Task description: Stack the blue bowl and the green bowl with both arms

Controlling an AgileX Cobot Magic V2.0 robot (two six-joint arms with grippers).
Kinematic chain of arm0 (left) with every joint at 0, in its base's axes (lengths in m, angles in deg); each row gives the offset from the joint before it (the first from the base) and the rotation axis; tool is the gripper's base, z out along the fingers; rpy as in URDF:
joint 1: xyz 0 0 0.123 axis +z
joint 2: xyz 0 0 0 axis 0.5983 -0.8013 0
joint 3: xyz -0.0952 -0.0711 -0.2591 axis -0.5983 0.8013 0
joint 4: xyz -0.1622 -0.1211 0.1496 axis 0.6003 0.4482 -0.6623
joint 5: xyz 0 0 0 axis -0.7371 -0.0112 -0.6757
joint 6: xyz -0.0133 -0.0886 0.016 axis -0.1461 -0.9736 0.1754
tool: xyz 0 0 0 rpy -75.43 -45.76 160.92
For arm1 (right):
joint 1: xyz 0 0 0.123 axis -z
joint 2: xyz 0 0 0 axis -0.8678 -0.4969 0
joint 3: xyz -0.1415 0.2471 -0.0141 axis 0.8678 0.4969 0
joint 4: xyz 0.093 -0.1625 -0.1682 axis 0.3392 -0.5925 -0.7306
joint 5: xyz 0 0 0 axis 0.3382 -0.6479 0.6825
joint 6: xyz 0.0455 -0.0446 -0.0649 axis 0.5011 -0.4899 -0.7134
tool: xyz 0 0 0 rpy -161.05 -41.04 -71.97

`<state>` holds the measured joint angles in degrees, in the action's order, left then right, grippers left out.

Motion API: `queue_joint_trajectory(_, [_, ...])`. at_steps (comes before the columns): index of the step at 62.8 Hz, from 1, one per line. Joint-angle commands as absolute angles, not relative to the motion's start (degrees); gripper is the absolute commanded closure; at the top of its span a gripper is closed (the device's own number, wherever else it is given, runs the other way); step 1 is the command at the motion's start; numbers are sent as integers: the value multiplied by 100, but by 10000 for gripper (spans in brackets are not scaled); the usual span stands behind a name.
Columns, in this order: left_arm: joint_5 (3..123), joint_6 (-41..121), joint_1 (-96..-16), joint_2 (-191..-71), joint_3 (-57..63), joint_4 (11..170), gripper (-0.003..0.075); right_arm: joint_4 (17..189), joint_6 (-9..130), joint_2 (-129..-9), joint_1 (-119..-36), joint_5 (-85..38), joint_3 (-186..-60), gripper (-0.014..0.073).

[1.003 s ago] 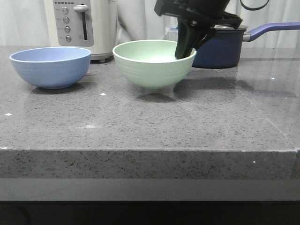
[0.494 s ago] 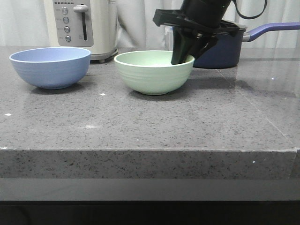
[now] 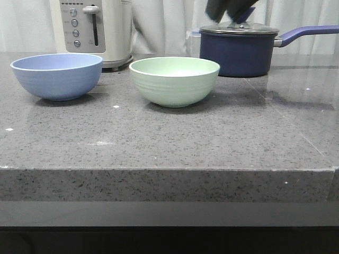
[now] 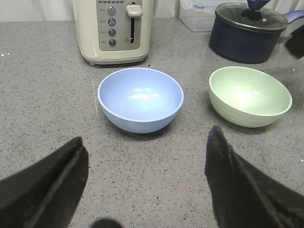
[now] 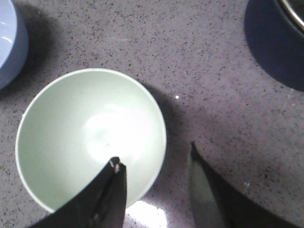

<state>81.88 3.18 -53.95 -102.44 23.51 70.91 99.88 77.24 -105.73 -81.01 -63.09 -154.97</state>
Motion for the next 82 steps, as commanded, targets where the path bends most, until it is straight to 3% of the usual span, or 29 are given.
queue_joint_trajectory(1, [7789,326,-5447,-10299,2148,7173,208,9888,7644,-9809,-8095,-5700,-15111,260])
queue_joint_trajectory(25, [7789,326,-5447,-10299,2148,7173,208,9828,7464,-8657,-8095,-4963,-13276,277])
queue_joint_trajectory(41, [7789,326,-5447,-10299,2158,7181,208,9828,7381,-8657,-8095,-4819,-12872,659])
queue_joint_trajectory(82, [7761,326,-5447,-10299,2203,7181,208,11007,6185,-9725,-8095,-4005,-12802,653])
